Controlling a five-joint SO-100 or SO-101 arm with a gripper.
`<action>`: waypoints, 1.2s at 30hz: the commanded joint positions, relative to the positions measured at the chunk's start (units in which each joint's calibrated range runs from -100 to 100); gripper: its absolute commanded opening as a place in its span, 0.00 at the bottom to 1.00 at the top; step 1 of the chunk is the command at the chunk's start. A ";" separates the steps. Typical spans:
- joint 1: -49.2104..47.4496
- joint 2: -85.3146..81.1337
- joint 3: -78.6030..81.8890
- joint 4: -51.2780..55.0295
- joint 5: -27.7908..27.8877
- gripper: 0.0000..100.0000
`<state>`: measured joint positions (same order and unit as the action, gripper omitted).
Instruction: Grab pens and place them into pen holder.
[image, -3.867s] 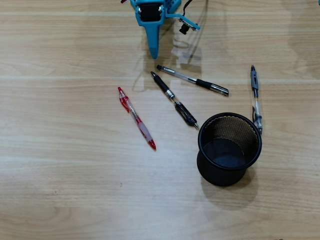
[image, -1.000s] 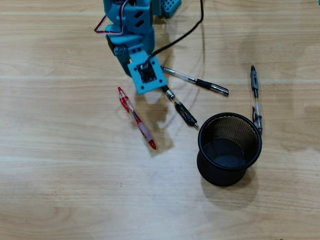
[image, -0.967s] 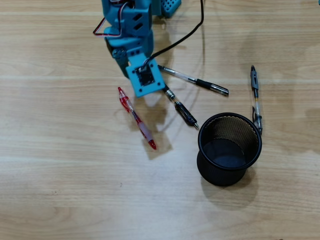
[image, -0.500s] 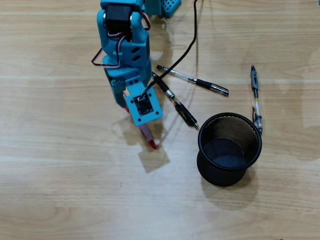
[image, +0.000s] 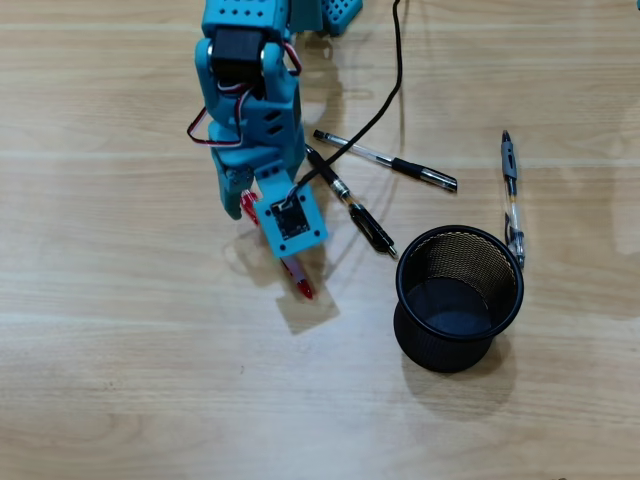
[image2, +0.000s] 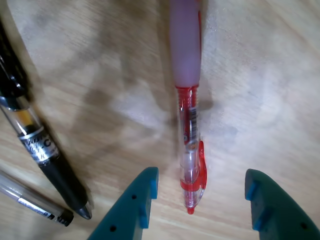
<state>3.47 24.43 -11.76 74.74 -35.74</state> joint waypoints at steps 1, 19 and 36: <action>-0.61 2.66 -6.31 0.46 -0.35 0.20; -2.25 11.40 -11.90 4.42 -1.22 0.17; -2.43 11.65 -11.81 4.42 -1.22 0.03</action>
<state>1.31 36.90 -21.35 79.07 -36.73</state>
